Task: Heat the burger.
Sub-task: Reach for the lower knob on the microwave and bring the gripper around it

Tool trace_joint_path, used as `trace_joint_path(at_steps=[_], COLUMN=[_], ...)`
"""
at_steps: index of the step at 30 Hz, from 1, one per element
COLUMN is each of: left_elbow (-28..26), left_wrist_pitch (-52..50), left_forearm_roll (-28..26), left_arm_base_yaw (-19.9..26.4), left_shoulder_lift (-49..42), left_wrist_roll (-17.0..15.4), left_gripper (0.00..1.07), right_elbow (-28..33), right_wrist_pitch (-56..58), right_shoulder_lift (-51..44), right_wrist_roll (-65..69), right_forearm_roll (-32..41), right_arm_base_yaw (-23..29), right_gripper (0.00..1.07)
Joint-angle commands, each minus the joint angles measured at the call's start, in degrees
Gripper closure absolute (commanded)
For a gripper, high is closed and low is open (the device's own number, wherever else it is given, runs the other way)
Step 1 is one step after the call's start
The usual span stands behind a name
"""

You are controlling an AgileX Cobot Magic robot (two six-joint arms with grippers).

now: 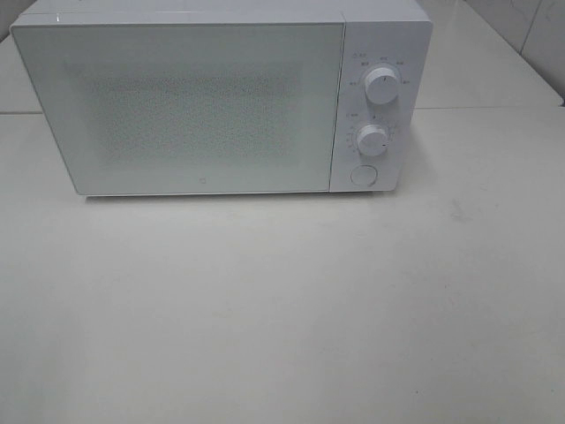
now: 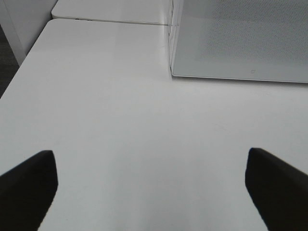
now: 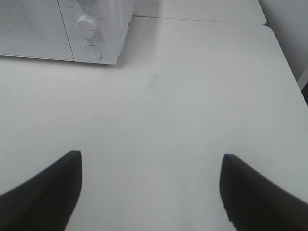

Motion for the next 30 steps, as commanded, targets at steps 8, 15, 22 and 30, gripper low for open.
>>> trace_joint_path(at_steps=[8,15,22,30], left_elbow=[0.06,0.06,0.06,0.06], left_wrist_pitch=[-0.11,-0.11,-0.11,-0.11], left_forearm_roll=[-0.4,-0.4,-0.4,-0.4], left_arm_base_yaw=[0.17,0.17,0.17,0.17], left_shoulder_lift=[-1.26,-1.26,-1.26,-1.26], left_wrist_roll=[-0.52,-0.52,-0.52,-0.52], left_gripper=[0.08,0.08,0.08,0.09], right_elbow=[0.11,0.11,-1.72,-1.32], right_wrist_pitch=[-0.86,-0.97,-7.05,-18.45], right_shoulder_lift=[-1.32,-0.69,2.98,9.34], right_wrist_roll=[0.29,0.29,0.29,0.29], right_forearm_roll=[0.11,0.17,0.23,0.17], right_arm_base_yaw=[-0.11,0.11,0.11,0.11], right_gripper=[0.31,0.31,0.31,0.31])
